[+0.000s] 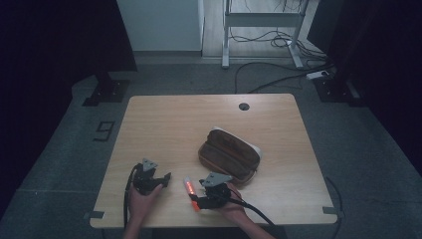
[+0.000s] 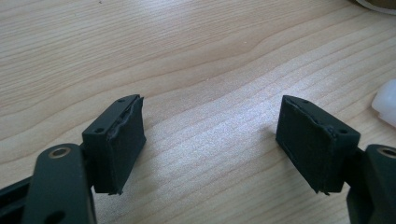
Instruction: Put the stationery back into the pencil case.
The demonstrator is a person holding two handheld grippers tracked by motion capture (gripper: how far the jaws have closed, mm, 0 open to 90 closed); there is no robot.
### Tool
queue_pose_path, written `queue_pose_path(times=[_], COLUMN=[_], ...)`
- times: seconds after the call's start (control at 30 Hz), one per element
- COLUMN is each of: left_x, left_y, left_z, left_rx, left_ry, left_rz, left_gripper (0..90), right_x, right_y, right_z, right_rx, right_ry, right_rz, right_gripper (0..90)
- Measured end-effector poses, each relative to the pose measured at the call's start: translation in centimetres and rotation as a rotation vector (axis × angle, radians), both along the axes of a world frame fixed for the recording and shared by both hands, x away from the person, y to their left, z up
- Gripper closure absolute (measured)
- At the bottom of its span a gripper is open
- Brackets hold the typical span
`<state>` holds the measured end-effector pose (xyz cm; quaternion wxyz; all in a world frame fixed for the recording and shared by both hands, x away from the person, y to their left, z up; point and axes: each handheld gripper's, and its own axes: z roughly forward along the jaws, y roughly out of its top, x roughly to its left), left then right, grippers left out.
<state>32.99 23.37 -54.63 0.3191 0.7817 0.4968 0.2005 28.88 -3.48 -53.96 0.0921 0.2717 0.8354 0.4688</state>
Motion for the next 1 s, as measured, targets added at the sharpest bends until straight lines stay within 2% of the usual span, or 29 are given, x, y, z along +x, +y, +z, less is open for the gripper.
queue_pose_path(times=[0.4, 0.7, 0.87, 1.0], left_x=[0.0, 0.0, 0.0, 0.0], left_y=[0.0, 0.0, 0.0, 0.0], left_z=[0.0, 0.0, 0.0, 0.0], left_rx=[0.0, -0.001, -0.001, 0.0], left_ry=[0.0, 0.0, 0.0, 0.0], left_rz=[0.0, 0.0, 0.0, -0.001], left_gripper=[23.4, 23.4, 23.4, 23.4], right_x=[-0.1, -0.1, -0.1, 0.0], right_y=[2.0, 2.1, 2.0, 1.9], right_z=[-1.1, -1.2, -1.2, -1.2], right_rx=[-0.065, -0.105, -0.14, -0.15], right_ry=[0.004, -0.002, -0.009, -0.01], right_rz=[0.008, -0.002, -0.011, -0.017], right_gripper=[33.1, 34.1, 36.5, 39.0])
